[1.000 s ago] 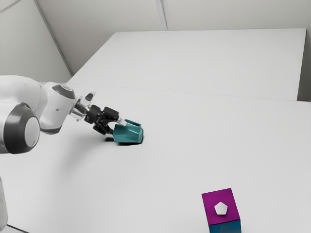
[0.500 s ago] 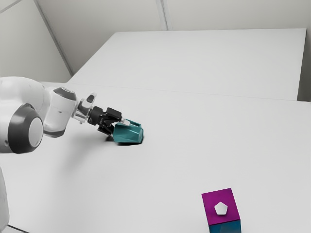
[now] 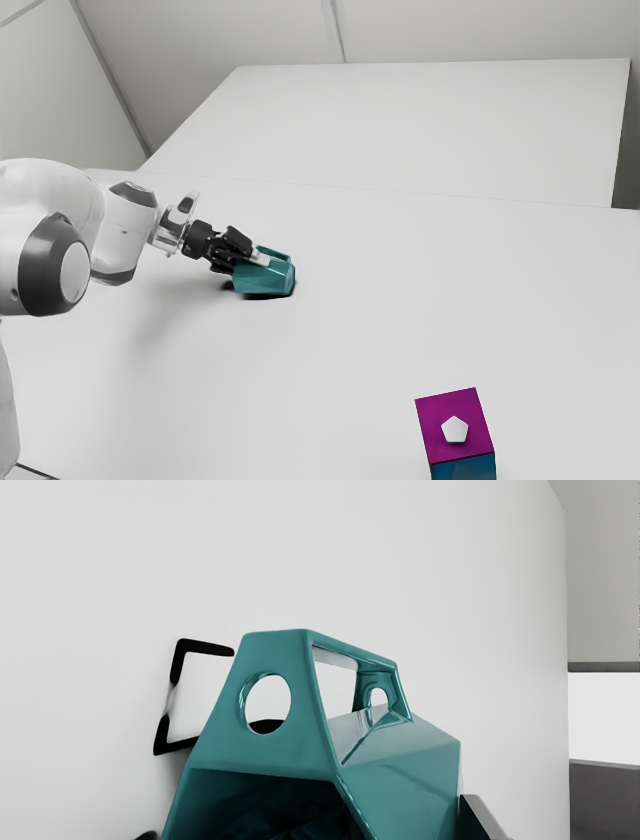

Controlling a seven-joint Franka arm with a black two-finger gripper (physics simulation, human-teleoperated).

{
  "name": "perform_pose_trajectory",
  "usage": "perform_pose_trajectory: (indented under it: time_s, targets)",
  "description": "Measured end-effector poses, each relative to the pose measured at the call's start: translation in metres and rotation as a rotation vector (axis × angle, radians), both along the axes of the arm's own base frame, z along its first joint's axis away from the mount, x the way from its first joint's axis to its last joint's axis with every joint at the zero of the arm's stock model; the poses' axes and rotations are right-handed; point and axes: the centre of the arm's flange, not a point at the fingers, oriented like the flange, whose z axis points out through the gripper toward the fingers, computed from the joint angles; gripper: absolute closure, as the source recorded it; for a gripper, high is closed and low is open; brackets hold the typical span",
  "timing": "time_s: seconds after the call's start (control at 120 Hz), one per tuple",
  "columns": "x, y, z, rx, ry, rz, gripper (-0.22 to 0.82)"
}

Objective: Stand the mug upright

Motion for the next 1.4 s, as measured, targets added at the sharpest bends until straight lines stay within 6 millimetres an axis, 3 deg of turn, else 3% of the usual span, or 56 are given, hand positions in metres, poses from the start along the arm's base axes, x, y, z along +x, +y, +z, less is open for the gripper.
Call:
perform_pose_trajectory:
  time_s: [0.175,0.433,0.6,0.725,0.842,0.958,1.225,1.4]
  targets:
    - [0.002,-0.004,0.003,-0.005,-0.014,-0.005,0.66]
    - [0.007,-0.011,0.024,-0.003,-0.059,-0.016,0.74]
    - [0.009,-0.018,0.054,-0.001,-0.11,-0.033,0.76]
    - [0.007,-0.022,0.092,0.031,-0.16,-0.068,0.77]
    - [0.002,-0.038,0.136,0.162,-0.199,-0.165,0.77]
    - [-0.002,-0.049,0.157,0.348,-0.203,-0.263,0.77]
    - [0.005,-0.086,0.16,0.744,-0.185,-0.478,0.77]
    - [0.001,-0.098,0.145,0.864,-0.158,-0.527,0.77]
